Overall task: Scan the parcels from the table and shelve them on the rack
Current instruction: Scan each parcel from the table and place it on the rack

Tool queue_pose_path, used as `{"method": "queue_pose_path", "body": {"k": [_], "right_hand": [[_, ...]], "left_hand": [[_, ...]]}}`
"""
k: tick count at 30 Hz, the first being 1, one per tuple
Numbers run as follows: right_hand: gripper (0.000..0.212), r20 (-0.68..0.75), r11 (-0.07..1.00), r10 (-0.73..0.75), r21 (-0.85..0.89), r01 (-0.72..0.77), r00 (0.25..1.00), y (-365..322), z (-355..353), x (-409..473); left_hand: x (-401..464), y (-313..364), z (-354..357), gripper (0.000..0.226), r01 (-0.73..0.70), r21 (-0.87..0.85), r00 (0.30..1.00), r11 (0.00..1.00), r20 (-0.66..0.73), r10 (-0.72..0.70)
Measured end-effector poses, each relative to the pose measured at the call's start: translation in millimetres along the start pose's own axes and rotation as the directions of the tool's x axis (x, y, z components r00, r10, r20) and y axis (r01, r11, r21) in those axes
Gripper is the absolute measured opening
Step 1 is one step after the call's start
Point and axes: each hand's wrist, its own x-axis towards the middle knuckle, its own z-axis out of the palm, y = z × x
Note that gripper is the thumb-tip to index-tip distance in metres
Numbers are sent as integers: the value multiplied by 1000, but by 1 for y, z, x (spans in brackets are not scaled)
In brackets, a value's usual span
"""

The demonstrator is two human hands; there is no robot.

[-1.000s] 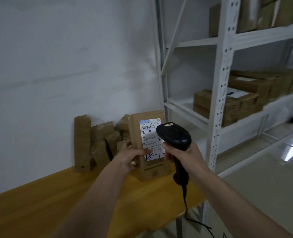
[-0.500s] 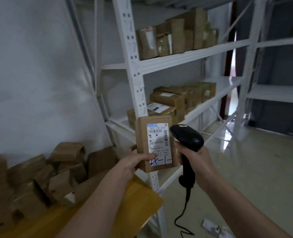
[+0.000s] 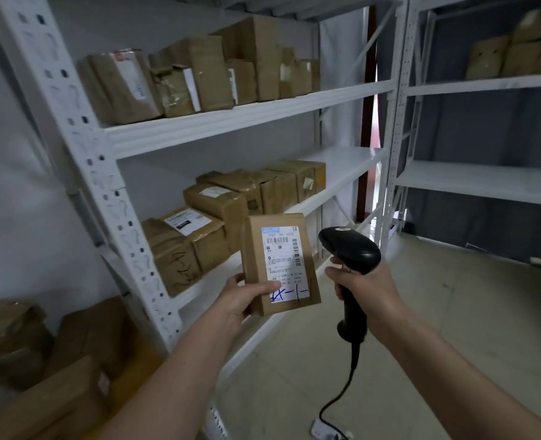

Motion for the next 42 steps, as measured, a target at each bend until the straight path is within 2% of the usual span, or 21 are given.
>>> {"method": "queue_pose_path", "body": {"k": [1,4,6,9,10,13,14,17,21,24,30,33,38,42], "right_hand": [[12,-1,1000,7,10,-7,1000,0,-10,7],[5,-6,1000,18,18,-18,1000,2,-33,26],[8,-20,999,32,10,-31,999,8,-42,40],[16,-49,997,74,32,-73,996,19,-50,59],[15,-56,996,86,34,-84,995,22,-51,65],[9,-67,993,118,35,-116,991,27,-53,84],[9,-67,992,126,42,-123,990,27,-53,92],[14,-62,989,130,82,-125,990,23,-50,117],[21,-89,990,71,128,-60,993,5,-43,156],[22,-106,991,29,137,-14,994,-11,-40,181],[27,-153,982,-49,174,75,987,-37,-37,212],[30,-143,967,-104,218,134,984,-52,-34,227],[38,-137,930,-202,282,234,970,-80,-29,260],[38,-95,915,-259,295,275,961,-96,-25,287]], "left_hand": [[7,-2,10,103,14,13,1000,1000,4,-14],[20,-5,37,54,55,36,998,998,-22,-55],[28,-6,50,40,60,30,997,998,-49,-58],[48,-6,64,49,39,80,996,996,-79,-32],[55,-5,68,62,32,95,996,995,-86,-24],[75,1,82,120,14,138,995,990,-100,-1],[81,6,88,127,-5,143,995,990,-97,19],[104,26,104,123,-46,146,995,988,-78,58],[143,63,118,98,-96,177,995,979,-11,99],[164,90,127,81,-197,217,980,956,82,183],[176,135,142,81,-351,274,932,895,190,308],[173,160,147,79,-425,272,904,864,170,391],[178,200,154,76,-549,329,823,768,52,566],[193,227,160,90,-586,431,761,686,3,648]]}}
